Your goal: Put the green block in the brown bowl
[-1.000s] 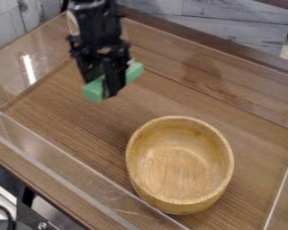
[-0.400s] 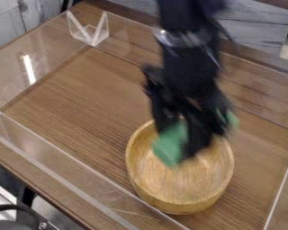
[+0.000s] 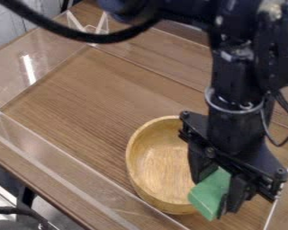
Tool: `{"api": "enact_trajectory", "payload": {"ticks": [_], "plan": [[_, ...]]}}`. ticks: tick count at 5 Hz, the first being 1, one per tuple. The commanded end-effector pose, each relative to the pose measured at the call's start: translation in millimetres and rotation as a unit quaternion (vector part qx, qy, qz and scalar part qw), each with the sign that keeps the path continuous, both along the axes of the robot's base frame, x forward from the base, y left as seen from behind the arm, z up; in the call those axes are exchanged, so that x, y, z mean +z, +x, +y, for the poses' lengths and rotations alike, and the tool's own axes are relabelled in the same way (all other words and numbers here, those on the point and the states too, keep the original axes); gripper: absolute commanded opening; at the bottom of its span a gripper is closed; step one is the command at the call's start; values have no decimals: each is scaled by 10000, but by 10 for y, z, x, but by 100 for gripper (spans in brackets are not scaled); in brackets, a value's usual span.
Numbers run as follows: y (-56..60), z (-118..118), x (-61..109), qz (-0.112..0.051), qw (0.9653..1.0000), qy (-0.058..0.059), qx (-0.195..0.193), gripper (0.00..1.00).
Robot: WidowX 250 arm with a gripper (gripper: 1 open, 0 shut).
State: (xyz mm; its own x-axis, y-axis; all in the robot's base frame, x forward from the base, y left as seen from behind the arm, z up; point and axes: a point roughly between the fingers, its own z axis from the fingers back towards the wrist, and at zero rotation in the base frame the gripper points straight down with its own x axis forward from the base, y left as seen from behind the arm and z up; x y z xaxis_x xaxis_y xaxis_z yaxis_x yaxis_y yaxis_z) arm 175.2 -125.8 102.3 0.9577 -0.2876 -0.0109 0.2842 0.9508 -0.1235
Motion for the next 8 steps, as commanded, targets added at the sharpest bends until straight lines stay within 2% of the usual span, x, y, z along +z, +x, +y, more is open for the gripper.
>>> {"api": "enact_trajectory", "payload": {"ticks": [1,3,8], "plan": [[52,55,123,-199,9996,-164,152,0],[60,191,129,-207,9987,-284,358,0],[77,336,154,-215,9964,-547,611,0]]}}
